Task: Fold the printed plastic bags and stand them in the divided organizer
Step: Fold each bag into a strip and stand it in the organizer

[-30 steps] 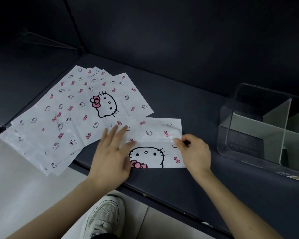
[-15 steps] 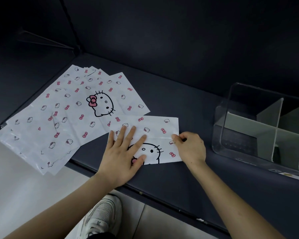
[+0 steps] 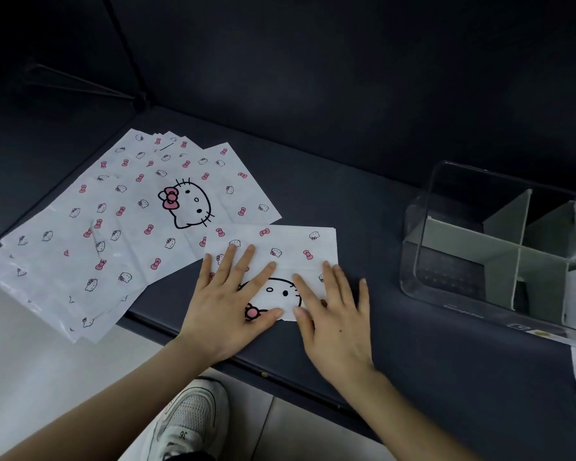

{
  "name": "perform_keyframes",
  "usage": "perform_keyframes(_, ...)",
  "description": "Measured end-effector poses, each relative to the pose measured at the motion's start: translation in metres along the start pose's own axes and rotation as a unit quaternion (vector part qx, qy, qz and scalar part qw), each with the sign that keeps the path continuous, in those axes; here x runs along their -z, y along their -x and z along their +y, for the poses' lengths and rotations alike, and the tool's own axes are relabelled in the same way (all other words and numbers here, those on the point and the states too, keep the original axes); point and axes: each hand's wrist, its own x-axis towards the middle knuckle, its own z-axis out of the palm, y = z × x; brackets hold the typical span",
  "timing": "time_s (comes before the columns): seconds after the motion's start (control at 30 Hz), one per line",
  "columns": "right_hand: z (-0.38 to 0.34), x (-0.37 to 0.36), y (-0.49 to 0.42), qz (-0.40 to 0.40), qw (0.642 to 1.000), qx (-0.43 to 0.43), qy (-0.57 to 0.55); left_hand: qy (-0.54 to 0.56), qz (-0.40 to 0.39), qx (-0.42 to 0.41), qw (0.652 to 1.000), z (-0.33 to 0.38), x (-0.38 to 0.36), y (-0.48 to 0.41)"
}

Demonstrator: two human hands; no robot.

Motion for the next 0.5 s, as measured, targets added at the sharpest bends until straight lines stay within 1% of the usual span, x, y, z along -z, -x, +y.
perform_keyframes(0.07, 0.013, -0.002, 0.008, 0.004, 1.000, -0.018, -0.009, 0.000, -0.002, 0.000, 1.000, 0.000, -0.001, 0.000)
perform_keyframes(0.13, 0.026, 0.000, 0.015, 0.025, 0.999, -0.041, -0.019, -0.003, -0.005, 0.002, 1.000, -0.001, -0.001, 0.000)
perform_keyframes(0.23, 0.038, 0.001, 0.025, 0.082, 0.992, -0.083, -0.056, -0.003, -0.003, 0.001, 1.000, -0.001, -0.001, 0.000)
perform_keyframes(0.3, 0.041, 0.004, 0.025, 0.131, 0.984, -0.081, -0.091, 0.003, 0.001, -0.001, 1.000, -0.001, -0.001, 0.000)
perform_keyframes(0.33, 0.042, 0.006, 0.024, 0.149, 0.981, -0.054, -0.109, 0.003, 0.001, -0.001, 1.000, -0.001, -0.001, 0.000)
perform_keyframes(0.37, 0.042, 0.008, 0.021, 0.158, 0.980, -0.007, -0.123, 0.001, 0.003, -0.001, 1.000, -0.002, -0.002, 0.000)
perform_keyframes(0.43, 0.041, 0.010, 0.014, 0.144, 0.975, 0.110, -0.126, 0.004, 0.003, 0.000, 1.000, -0.001, -0.002, 0.000)
perform_keyframes(0.5, 0.040, 0.007, 0.004, 0.122, 0.969, 0.198, -0.088, 0.012, -0.008, -0.001, 1.000, -0.001, -0.002, 0.000)
